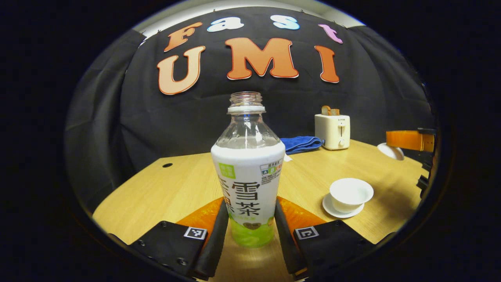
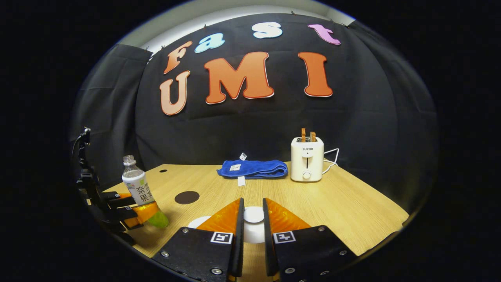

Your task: Open the teacup lid with one hand, grasp the water bottle and pour water into the teacup with the other hand; after pouring, place the water bottle on the coaster and then close the teacup lid.

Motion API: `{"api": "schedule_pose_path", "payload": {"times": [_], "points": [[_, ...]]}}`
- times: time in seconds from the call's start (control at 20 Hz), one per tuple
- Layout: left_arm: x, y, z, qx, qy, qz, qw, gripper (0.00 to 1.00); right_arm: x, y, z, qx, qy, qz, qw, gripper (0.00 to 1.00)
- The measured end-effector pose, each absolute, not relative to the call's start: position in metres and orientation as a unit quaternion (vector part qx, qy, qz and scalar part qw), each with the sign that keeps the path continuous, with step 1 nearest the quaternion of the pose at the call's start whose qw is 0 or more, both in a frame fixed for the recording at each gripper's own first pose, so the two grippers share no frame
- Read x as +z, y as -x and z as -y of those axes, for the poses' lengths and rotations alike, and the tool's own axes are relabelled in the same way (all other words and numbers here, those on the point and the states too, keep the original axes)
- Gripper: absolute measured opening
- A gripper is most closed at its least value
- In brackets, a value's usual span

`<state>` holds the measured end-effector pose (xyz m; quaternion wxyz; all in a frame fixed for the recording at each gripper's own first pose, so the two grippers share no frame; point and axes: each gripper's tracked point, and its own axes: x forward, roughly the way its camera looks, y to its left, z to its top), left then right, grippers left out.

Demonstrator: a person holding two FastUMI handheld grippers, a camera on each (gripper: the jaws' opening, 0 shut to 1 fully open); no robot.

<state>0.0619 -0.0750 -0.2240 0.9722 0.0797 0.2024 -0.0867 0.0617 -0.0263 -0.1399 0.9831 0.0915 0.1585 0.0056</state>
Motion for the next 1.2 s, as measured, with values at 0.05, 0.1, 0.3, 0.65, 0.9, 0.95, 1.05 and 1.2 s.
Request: {"api": "schedule_pose_path", "payload": {"times": [0.05,0.1,0.3,0.65,0.9,0.95,1.05,1.2], "points": [[-0.221,-0.062,0.074,-0.083,-0.103,-0.197,0.971,0.67,-0.138,-0.061,0.029,0.002,-0.092,-0.155,0.984,0.23],[-0.218,-0.064,0.072,-0.078,-0.13,-0.193,0.969,0.66,-0.136,-0.06,0.033,0.0,-0.093,-0.153,0.984,0.23],[-0.221,-0.063,0.068,-0.057,-0.247,-0.194,0.948,0.67,-0.131,-0.054,0.042,-0.007,-0.095,-0.144,0.985,0.23],[-0.22,-0.06,0.083,-0.069,-0.396,-0.173,0.899,0.65,-0.128,-0.044,0.055,-0.019,-0.082,-0.132,0.988,0.23],[-0.234,-0.062,0.093,-0.105,-0.465,-0.182,0.86,0.65,-0.131,-0.035,0.059,-0.011,-0.078,-0.128,0.989,0.23],[-0.233,-0.06,0.093,-0.111,-0.481,-0.18,0.851,0.65,-0.133,-0.034,0.061,-0.012,-0.075,-0.128,0.989,0.23],[-0.231,-0.063,0.094,-0.12,-0.519,-0.171,0.829,0.65,-0.134,-0.032,0.064,-0.013,-0.074,-0.128,0.989,0.23],[-0.238,-0.068,0.096,-0.133,-0.567,-0.166,0.795,0.65,-0.136,-0.029,0.064,-0.006,-0.088,-0.128,0.988,0.24]]}}
